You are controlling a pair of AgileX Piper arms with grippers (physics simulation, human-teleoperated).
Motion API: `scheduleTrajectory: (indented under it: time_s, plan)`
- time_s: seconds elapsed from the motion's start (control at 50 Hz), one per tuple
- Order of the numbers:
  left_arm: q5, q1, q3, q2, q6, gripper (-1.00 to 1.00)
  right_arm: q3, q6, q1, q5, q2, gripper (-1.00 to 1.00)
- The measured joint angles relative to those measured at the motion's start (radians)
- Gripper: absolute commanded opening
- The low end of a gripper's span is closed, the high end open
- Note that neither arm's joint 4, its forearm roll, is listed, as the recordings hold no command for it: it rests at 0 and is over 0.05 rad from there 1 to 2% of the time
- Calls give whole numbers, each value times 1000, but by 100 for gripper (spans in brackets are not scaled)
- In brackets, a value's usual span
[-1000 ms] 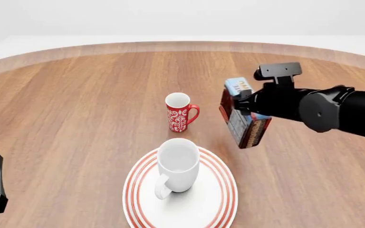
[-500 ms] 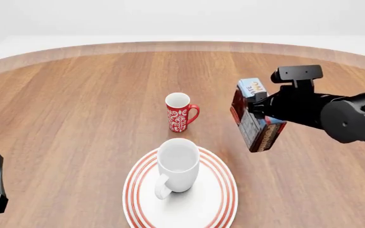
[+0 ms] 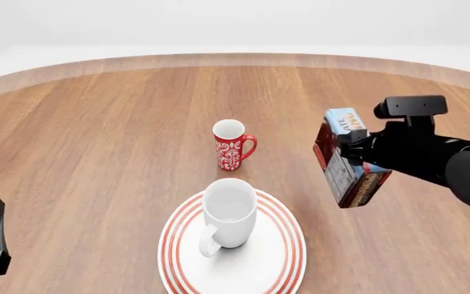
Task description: Pick up the white mug and put it on the plate, and put the chocolate pudding to the right of the plate.
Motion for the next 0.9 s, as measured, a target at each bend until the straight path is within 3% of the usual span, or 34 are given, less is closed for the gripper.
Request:
scheduleTrajectory:
  time_s: [0.9]
  plan:
    - [3, -2, 0, -2, 2, 100, 146, -52, -73, 109, -237, -100]
